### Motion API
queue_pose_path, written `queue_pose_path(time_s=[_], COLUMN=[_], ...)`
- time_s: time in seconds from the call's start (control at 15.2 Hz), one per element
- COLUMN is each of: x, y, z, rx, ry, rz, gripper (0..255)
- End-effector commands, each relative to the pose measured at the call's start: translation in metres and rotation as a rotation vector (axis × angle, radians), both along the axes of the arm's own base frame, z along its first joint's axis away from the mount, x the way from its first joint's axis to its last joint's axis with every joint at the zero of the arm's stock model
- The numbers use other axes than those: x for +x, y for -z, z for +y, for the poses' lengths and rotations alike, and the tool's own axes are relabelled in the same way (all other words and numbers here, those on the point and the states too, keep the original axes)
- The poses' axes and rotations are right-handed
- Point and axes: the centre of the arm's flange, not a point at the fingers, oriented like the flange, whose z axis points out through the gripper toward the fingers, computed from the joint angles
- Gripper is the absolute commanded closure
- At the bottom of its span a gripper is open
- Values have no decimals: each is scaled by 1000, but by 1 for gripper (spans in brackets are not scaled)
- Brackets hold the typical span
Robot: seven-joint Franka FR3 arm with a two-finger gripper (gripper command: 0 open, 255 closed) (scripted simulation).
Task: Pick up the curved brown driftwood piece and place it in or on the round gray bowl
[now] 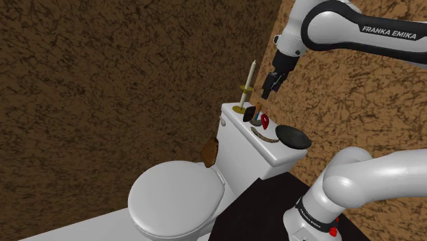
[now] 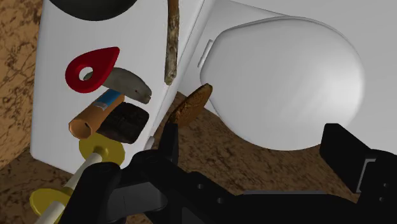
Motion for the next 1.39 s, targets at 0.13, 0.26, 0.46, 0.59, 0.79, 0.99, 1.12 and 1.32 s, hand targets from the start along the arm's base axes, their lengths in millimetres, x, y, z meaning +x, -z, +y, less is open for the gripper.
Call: queue_pose_path(time_s=[0.13, 0.26, 0.46, 0.59, 0.79, 0.99, 1.12, 1.32], x=[-2, -4, -8, -10, -13, -17, -19, -19], y=[24, 47, 83, 106, 142, 178, 202, 221], z=[-12, -25, -43, -55, -72, -89, -101, -105], rx=[5, 10, 18, 23, 31, 38, 44, 45], ry=[11, 22, 39, 50, 67, 83, 94, 98], rz=[-3, -6, -11, -15, -19, -24, -27, -29], gripper=[0, 0, 0, 0, 0, 0, 0, 0])
